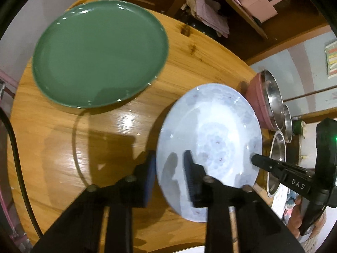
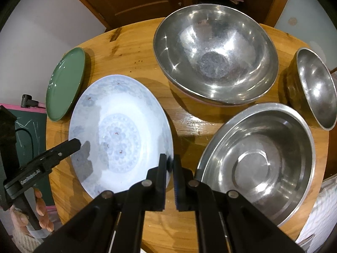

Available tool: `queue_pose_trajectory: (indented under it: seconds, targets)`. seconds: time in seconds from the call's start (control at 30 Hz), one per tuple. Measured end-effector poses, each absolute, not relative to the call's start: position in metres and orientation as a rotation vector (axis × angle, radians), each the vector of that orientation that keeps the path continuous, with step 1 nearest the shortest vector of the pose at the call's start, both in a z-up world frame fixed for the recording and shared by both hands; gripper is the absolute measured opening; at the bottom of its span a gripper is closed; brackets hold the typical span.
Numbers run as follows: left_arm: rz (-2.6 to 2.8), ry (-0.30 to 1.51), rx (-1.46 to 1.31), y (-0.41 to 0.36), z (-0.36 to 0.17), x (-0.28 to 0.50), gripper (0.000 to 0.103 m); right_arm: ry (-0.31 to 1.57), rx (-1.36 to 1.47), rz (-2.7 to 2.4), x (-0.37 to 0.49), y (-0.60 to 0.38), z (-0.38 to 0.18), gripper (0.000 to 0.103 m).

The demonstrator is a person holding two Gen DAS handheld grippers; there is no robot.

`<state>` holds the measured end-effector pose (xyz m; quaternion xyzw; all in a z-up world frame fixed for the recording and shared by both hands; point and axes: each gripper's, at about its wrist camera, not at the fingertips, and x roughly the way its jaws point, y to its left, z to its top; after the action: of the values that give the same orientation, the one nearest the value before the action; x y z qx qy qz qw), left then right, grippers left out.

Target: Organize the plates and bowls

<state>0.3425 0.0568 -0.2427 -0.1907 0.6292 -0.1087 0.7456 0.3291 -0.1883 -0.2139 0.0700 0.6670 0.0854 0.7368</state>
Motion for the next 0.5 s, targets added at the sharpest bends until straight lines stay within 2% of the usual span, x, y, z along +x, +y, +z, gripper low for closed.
queue_pose_trajectory:
  seconds: [0.07, 0.17, 0.5]
  targets:
    - [-0.216, 1.369, -0.380, 0.055, -0.244, 0.342, 0.009, 1.467, 0.149, 0.185, 0.329, -0.189, -0.216, 0.005]
    - [-0.219, 1.377, -0.391, 0.057, -0.246, 0.342, 0.004, 1.467, 0.149, 0.181, 0.329, -0.187, -0.217, 0.005]
    - [-0.219, 1.363, -0.431, 0.064, -0.238, 0.332, 0.003, 1.472, 0.160, 0.196, 0.325, -0.181, -0.220, 0.006]
